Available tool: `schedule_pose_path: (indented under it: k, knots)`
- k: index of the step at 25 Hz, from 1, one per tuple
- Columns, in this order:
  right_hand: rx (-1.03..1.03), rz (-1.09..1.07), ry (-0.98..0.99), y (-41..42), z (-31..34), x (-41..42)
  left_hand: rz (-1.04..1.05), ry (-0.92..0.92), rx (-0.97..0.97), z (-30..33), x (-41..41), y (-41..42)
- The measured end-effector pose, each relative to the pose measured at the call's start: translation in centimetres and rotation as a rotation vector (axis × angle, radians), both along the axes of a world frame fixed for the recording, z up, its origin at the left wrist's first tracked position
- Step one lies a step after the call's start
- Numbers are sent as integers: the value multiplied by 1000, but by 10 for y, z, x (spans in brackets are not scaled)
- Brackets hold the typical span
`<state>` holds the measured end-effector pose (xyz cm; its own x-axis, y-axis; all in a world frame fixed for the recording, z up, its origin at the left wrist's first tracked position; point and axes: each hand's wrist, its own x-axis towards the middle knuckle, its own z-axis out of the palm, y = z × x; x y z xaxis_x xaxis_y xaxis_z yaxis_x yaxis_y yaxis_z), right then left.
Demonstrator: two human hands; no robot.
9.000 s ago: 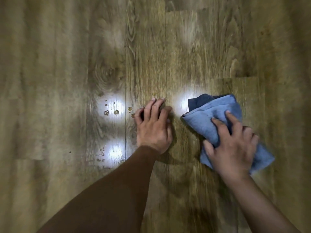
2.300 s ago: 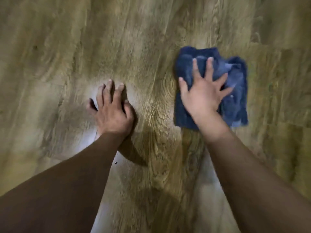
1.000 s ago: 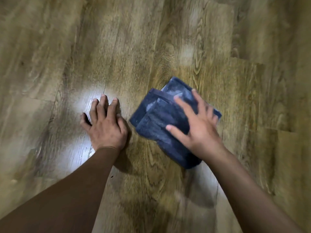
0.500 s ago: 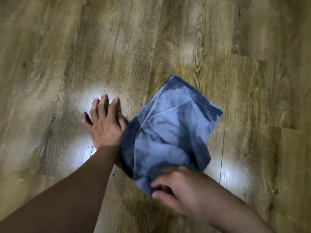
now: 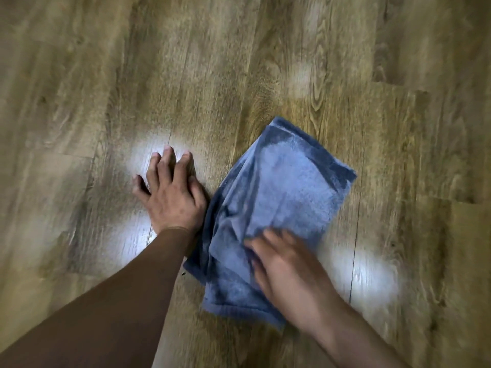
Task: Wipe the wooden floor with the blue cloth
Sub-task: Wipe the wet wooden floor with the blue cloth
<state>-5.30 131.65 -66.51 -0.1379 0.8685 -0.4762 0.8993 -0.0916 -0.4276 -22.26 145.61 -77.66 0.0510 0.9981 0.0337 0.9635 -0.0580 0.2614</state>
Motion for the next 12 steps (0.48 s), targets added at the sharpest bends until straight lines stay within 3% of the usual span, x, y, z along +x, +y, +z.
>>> schedule_pose_path:
  k: [2, 3, 5, 6, 7, 9, 12]
  knots:
    - [-144, -96, 332, -9, 6, 3, 1, 5, 0, -1, 1, 1]
    - [-76, -200, 348, -8, 2, 10, -1, 5, -1, -1, 0, 1]
    - [243, -341, 34, 9, -18, 25, -7, 1, -2, -1, 0, 1]
    - [241, -418, -127, 24, -27, 26, -6, 0, -1, -2, 0, 1]
    - [114, -469, -227, 39, -37, 22, -4, -1, 2, -2, 0, 0]
    - [-41, -495, -305, 52, -61, -2, 1, -1, 11, -3, 0, 1]
    - [44, -511, -342, 45, -81, -23, -1, -1, 16, -3, -1, 1]
